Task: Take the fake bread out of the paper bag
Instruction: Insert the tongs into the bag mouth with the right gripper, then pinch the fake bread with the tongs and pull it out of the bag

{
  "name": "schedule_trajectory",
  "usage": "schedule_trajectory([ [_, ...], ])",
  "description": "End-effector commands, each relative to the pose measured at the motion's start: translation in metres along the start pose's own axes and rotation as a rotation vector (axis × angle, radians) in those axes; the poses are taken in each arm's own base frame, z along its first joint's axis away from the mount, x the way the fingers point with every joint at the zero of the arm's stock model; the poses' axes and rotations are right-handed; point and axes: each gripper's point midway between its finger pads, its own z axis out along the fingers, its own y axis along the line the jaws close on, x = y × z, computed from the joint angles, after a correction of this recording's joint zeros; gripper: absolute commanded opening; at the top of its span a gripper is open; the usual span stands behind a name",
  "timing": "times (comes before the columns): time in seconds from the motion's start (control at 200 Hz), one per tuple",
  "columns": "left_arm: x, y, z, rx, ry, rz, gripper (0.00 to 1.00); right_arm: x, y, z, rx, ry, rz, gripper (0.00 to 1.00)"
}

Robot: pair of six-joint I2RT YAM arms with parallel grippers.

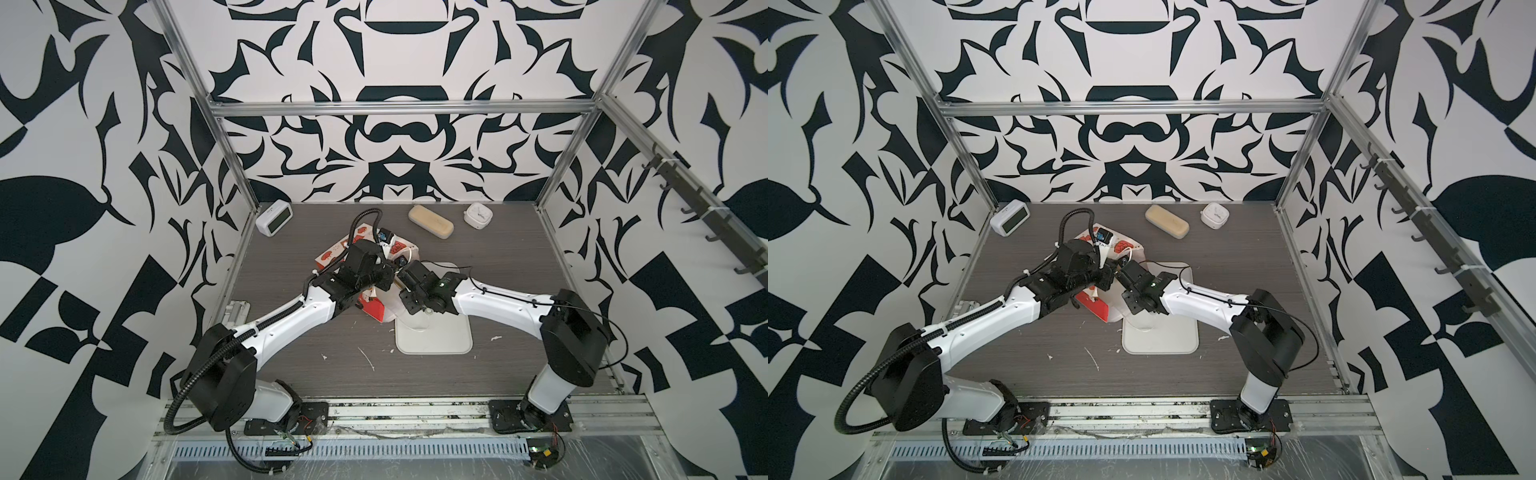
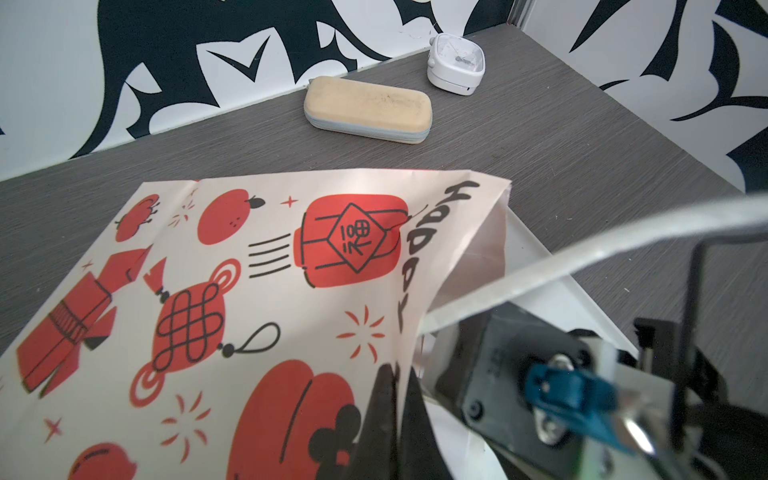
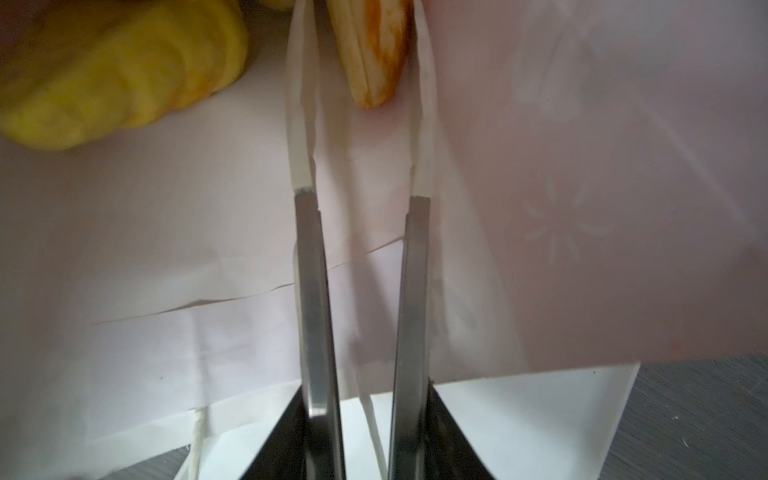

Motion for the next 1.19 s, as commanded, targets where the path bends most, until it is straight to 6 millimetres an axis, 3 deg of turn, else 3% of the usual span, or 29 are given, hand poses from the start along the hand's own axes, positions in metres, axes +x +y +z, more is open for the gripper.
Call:
schedule_trajectory([
  [0.0,-0.019,-0.006,0.000,0.029,-0.068,-0.023,0.00,-0.030,0.001,-0.010,-0.010,-0.078,0.042,0.38],
  [0.23,-0.018,-0.002,0.002,0.004,-0.070,-0.032,0.00,-0.033,0.005,-0.022,-0.042,-0.089,0.043,0.18],
  [0.33,-0.019,0.003,0.004,-0.023,-0.077,-0.041,0.00,-0.033,0.005,-0.033,-0.067,-0.096,0.045,0.15],
  [0.82,-0.031,0.017,0.011,-0.112,-0.101,-0.051,0.00,-0.005,0.007,-0.077,-0.175,-0.057,0.094,0.12],
  [1.19,-0.030,0.023,0.018,-0.147,-0.086,-0.049,0.00,0.017,0.006,-0.085,-0.198,0.006,0.110,0.10],
])
